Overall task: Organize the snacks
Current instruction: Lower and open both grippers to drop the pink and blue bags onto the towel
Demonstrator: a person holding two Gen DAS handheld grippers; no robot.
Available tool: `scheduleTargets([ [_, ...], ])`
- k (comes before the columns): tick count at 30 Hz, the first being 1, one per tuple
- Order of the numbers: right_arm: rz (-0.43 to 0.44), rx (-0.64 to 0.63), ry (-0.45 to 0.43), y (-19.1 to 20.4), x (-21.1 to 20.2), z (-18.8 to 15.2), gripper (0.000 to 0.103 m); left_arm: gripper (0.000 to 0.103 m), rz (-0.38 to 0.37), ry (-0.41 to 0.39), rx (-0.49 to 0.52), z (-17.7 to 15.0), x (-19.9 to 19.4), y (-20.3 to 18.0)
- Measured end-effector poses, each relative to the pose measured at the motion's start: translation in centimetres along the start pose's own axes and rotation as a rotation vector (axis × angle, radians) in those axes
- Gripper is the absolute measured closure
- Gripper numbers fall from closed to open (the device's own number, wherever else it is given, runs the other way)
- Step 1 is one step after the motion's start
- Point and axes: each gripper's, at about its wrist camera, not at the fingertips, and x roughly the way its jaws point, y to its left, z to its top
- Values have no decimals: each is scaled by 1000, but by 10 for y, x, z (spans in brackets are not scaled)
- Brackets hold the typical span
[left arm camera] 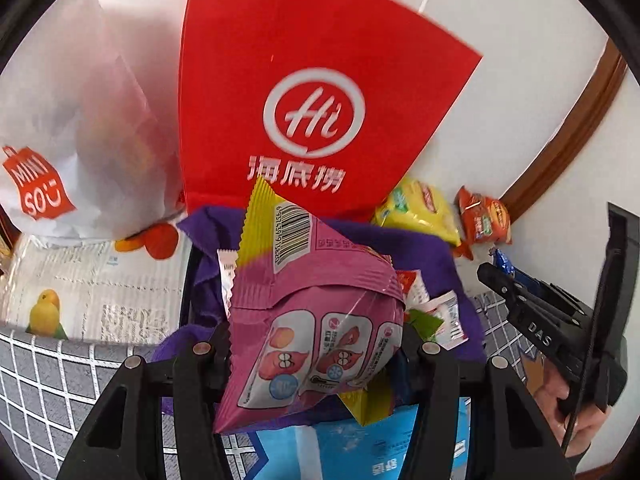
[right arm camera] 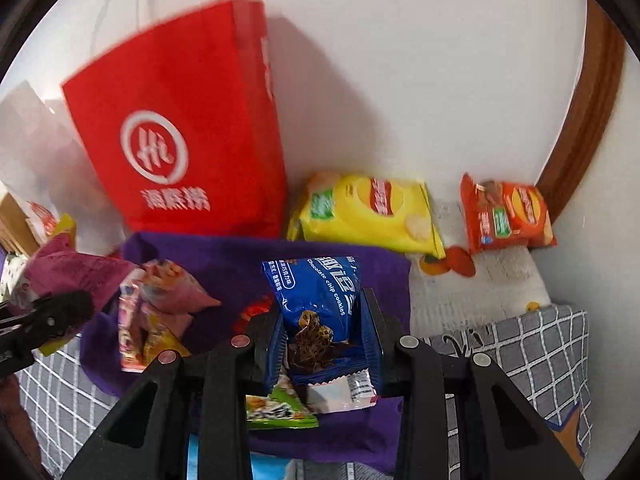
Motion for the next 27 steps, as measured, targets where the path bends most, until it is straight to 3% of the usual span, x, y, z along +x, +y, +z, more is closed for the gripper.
scheduleTargets([
  [6, 6, 9, 85, -9, 28, -8, 69, 49, 18, 44, -6, -1, 17, 8],
  [11, 8, 16, 126, -12, 41, -12, 69, 49, -41, 88, -62, -3, 30, 20],
  [20, 61, 30, 186, -11, 59, -17, 68, 49, -100, 74, -61, -9, 38, 16],
  [27, 73, -15, 213, 6, 71, -22, 67, 49, -88, 103, -52, -14, 59, 5],
])
